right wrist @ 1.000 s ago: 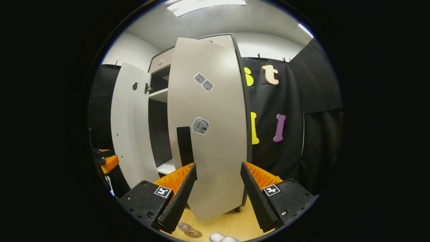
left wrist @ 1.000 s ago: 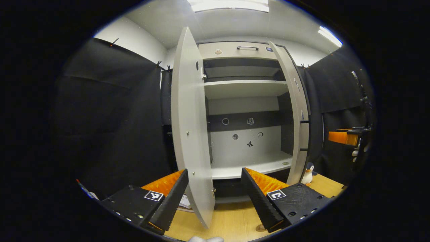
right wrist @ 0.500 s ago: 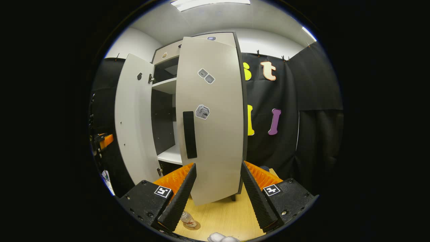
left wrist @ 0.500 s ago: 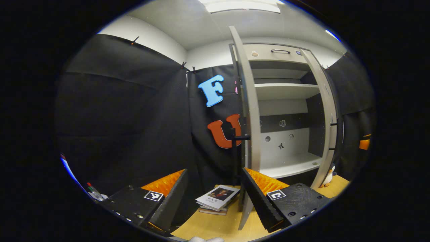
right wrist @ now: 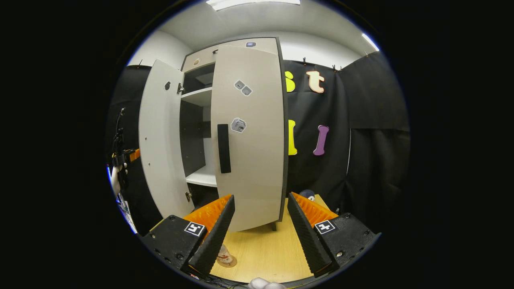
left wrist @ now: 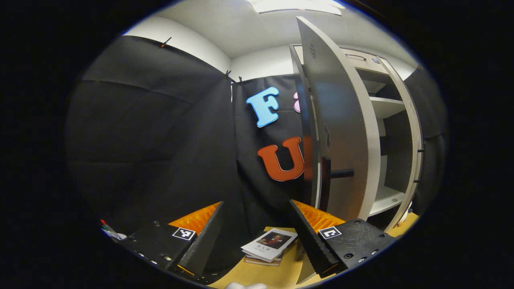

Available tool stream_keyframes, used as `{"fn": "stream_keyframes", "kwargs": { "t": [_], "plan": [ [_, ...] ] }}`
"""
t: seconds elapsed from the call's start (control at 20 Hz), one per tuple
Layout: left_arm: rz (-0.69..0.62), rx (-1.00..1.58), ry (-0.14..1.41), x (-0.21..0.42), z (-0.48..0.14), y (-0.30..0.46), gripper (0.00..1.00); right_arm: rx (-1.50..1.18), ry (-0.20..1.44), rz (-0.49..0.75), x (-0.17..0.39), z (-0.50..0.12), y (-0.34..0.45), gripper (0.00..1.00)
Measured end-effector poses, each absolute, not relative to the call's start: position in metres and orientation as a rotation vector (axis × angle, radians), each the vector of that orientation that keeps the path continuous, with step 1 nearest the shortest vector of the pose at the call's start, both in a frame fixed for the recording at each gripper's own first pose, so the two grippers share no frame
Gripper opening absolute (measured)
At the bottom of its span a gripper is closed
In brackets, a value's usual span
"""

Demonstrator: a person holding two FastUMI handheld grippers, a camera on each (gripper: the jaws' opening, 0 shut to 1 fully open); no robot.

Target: Grasp the bottle in the cabinet with the left hand and place it on the coaster, then close the right door with the right hand and the left door with the left hand.

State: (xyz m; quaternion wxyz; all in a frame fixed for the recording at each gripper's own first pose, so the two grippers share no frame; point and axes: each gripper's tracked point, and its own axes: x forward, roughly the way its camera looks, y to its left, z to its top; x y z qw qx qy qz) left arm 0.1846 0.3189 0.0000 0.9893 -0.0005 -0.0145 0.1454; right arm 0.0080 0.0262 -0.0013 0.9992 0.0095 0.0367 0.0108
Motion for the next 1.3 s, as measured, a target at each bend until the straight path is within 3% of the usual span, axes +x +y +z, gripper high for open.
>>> {"fn": "stream_keyframes", "kwargs": {
  "t": [0.2, 0.45, 0.5, 0.55, 0.85, 1.25, 1.3],
  "plan": [
    [0.281, 0.034, -0.040, 0.189, 0.003, 0.314, 0.89, 0.032, 0.085, 0.002, 0.006, -0.005, 0.021, 0.81],
    [0.274, 0.025, -0.031, 0.193, 0.003, 0.310, 0.91, 0.024, 0.068, -0.022, 0.002, 0.004, 0.015, 0.82],
    [0.279, 0.039, -0.029, 0.192, 0.004, 0.307, 0.82, 0.027, 0.065, -0.028, 0.001, 0.004, 0.013, 0.82],
    [0.284, 0.051, -0.032, 0.191, 0.005, 0.305, 0.88, 0.031, 0.067, -0.032, -0.001, 0.003, 0.012, 0.82],
    [0.272, 0.034, -0.036, 0.189, 0.005, 0.284, 0.88, 0.026, 0.076, -0.052, -0.006, 0.000, 0.007, 0.82],
    [0.133, 0.014, -0.046, 0.207, 0.011, 0.199, 0.88, 0.026, 0.086, -0.035, -0.002, -0.002, 0.002, 0.82],
    [0.110, 0.014, -0.045, 0.212, 0.010, 0.184, 0.83, 0.021, 0.085, -0.033, -0.002, -0.001, -0.001, 0.82]
  ]
}}
